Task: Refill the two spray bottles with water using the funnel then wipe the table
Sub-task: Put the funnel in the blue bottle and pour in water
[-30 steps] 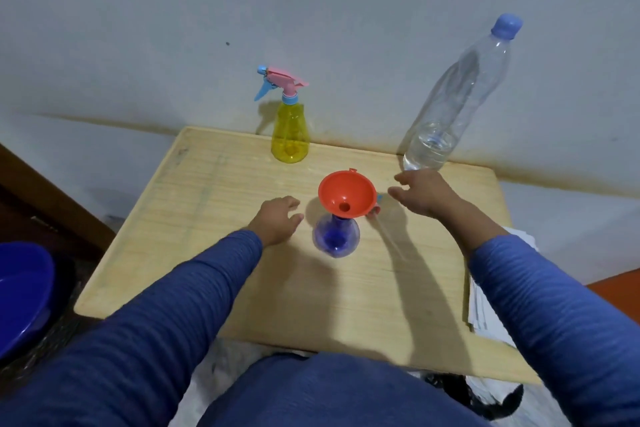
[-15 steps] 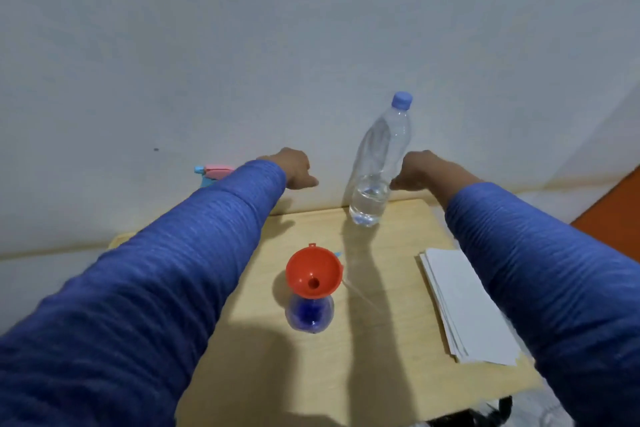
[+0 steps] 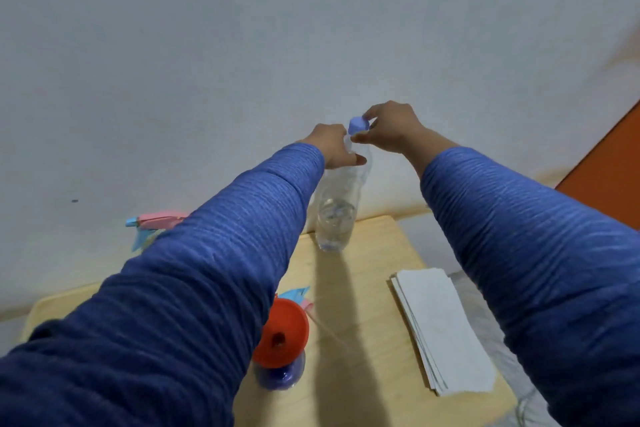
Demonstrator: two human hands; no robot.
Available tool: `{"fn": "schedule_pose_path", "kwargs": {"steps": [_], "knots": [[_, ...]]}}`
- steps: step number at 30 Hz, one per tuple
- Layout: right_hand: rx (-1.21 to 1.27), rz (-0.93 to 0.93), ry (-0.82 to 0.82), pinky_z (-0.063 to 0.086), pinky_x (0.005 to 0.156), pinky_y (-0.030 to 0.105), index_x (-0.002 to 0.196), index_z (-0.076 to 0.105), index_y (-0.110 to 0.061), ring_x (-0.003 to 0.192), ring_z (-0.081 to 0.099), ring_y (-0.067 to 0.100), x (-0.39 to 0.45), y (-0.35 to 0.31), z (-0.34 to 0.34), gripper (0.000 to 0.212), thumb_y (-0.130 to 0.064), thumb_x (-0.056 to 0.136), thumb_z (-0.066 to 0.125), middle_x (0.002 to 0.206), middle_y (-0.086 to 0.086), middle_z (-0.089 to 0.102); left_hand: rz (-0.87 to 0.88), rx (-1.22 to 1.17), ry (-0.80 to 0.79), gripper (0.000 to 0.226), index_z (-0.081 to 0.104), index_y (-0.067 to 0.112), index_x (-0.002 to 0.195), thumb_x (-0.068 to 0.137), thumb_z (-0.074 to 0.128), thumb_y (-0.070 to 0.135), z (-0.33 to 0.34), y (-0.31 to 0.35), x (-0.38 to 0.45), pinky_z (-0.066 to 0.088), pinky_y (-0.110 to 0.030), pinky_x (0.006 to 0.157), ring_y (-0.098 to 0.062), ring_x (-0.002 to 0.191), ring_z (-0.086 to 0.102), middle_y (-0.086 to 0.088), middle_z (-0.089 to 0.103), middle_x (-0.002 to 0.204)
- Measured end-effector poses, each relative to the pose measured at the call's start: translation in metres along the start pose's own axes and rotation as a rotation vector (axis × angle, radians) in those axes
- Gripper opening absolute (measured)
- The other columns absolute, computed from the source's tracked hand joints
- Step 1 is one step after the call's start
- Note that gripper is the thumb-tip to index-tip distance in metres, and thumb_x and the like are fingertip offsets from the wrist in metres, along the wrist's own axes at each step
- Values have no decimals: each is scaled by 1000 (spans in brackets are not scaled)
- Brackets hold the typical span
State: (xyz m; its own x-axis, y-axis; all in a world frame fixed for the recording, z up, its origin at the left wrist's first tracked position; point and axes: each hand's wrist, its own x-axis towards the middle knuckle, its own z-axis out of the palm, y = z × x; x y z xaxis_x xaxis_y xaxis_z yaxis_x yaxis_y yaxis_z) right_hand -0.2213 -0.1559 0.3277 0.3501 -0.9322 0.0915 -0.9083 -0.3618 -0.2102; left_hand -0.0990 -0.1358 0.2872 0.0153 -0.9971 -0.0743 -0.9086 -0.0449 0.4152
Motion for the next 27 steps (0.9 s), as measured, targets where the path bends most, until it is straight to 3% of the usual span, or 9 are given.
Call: {"fn": "schedule_pose_path", "kwargs": {"steps": [3,8,12,17,20,24,27], "knots": [[285,30,94,42,88,29,115,61,-11,108,58,22,0,9,16,43,-36,81,70,115,6,65,2,-233,44,75,35,14,138,80,68,47,14,-4,-1,40,-29,83,-24,116,50,-8,48,134],[732,81,268,52,89,33,101,64,-11,94,63,15,-27,15,44,33,-28,76,76,97,0,67,59,-603,132,76,37,23,134,72,79,36,48,-10,-19,35,-24,88,-18,122,45,-3,46,137],[937,106,388,53,87,31,99,63,-15,94,63,9,-61,15,60,28,-26,76,75,96,-5,67,156,-670,215,70,48,29,126,66,83,35,66,-13,-39,35,-19,92,-10,122,46,8,53,133],[1017,72,363,51,84,30,100,64,-18,94,61,4,-100,15,65,23,-21,79,73,95,-11,66,243,-702,204,70,52,32,124,63,84,35,75,-20,-70,47,-25,92,-7,110,55,14,60,118],[1070,-29,164,50,84,27,103,65,-19,88,61,6,-114,25,56,20,-15,84,68,100,-11,65,265,-748,133,72,52,32,126,63,86,30,77,-24,-87,49,-23,91,-6,111,54,14,59,115],[1006,-138,-32,44,90,22,111,64,-22,108,58,5,-124,39,42,23,-16,89,61,118,-7,62,274,-794,16,75,52,29,129,63,87,28,79,-23,-97,48,-23,89,-7,113,53,11,58,122],[800,-118,64,46,87,23,113,66,-25,102,56,9,-124,35,36,31,-27,82,70,114,-6,57,289,-801,-18,69,53,30,127,66,85,26,81,-17,-99,47,-23,90,-9,117,51,11,57,122]]}}
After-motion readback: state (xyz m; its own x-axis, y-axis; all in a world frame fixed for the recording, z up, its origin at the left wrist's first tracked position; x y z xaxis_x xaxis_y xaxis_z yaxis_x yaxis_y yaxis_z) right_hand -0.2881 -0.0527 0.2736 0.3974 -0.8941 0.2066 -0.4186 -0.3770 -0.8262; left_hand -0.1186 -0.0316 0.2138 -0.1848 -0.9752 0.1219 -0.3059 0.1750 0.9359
